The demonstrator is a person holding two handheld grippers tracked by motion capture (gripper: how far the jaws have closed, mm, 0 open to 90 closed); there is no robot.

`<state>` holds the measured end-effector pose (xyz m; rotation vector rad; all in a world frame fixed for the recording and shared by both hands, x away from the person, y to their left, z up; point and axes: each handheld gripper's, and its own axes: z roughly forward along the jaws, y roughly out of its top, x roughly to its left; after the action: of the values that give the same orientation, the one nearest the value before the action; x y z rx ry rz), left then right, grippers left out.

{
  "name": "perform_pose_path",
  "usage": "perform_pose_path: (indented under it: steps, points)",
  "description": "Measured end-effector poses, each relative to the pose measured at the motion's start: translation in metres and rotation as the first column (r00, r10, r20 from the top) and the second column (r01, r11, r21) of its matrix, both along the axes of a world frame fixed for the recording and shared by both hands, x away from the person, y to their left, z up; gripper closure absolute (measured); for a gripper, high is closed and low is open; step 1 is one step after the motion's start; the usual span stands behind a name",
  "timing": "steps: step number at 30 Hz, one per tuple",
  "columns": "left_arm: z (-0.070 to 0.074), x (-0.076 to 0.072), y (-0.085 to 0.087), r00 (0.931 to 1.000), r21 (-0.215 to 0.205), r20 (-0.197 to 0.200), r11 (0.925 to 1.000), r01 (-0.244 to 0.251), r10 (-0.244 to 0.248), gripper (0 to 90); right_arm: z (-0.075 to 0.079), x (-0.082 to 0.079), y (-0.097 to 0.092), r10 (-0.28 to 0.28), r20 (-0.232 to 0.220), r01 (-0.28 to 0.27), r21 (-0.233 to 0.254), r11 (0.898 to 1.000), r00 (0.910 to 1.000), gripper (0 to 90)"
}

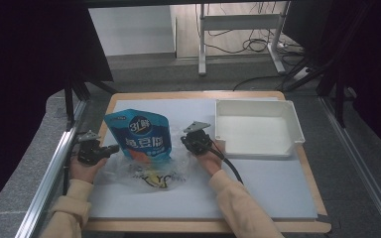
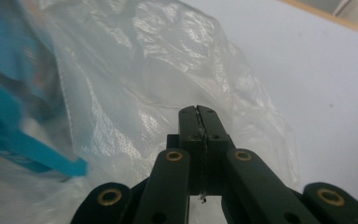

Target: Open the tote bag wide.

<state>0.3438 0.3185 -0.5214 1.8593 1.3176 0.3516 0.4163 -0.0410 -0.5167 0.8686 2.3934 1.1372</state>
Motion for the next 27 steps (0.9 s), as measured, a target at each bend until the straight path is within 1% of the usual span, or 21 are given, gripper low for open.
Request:
perform_pose_path:
  steps: [1,3,4,5,7,9,12,13,15,19,22,27]
  points:
    - [-0.002,0.002,0.0,1.0,0.002,-0.005,1.0,-0.002,0.002,88.3,-0.003,0.002,0.0,-0.006,-0.006,0.006,-0.011,1.0,1.0,89.2]
    - [-0.005,0.005,0.0,0.9999,0.0,-0.015,1.0,-0.006,0.006,88.3,-0.008,0.004,0.002,-0.017,-0.024,0.016,-0.016,1.0,0.9996,89.2]
    - [-0.007,0.007,0.001,0.9998,0.001,-0.02,1.0,-0.007,0.007,88.3,-0.01,0.006,0.002,-0.017,-0.029,0.016,-0.028,0.999,0.9994,89.2]
    - [-0.009,0.008,0.001,0.9997,0.002,-0.024,1.0,-0.005,0.005,88.3,-0.013,0.006,0.003,-0.024,-0.036,0.023,-0.027,0.999,0.999,89.2]
    - [-0.013,0.011,0.002,0.9993,-0.002,-0.035,1.0,-0.01,0.009,88.3,-0.016,0.008,0.003,-0.034,-0.044,0.032,-0.037,0.999,0.9985,89.2]
    - [-0.018,0.013,0.001,0.9987,0.004,-0.05,0.9999,-0.01,0.01,88.3,-0.019,0.009,0.004,-0.037,-0.05,0.035,-0.051,0.998,0.9981,89.2]
    - [-0.026,0.014,-0.003,0.9971,0.035,-0.076,0.9994,-0.002,0.005,88.4,-0.021,0.008,0.004,-0.035,-0.04,0.032,-0.07,0.997,0.9986,89.2]
    - [-0.029,0.015,-0.004,0.9965,0.032,-0.083,0.9995,0.0,0.002,88.4,-0.021,0.007,0.005,-0.038,-0.036,0.035,-0.07,0.997,0.9986,89.2]
    - [-0.03,0.014,-0.004,0.9967,0.018,-0.081,0.9998,-0.004,0.006,88.4,-0.02,0.007,0.004,-0.032,-0.037,0.029,-0.081,0.996,0.9988,89.2]
    - [-0.031,0.013,-0.002,0.9966,0.0,-0.082,1.0,-0.01,0.01,88.4,-0.021,0.006,0.0,-0.033,-0.046,0.03,-0.063,0.998,0.9984,89.2]
    - [-0.031,0.013,-0.003,0.9967,0.004,-0.08,0.9999,-0.011,0.011,88.4,-0.021,0.006,-0.002,-0.035,-0.052,0.032,-0.049,0.998,0.998,89.3]
    - [-0.031,0.012,-0.004,0.9969,0.008,-0.078,0.9999,-0.01,0.01,88.4,-0.022,0.006,-0.002,-0.034,-0.059,0.032,-0.044,0.999,0.9977,89.2]
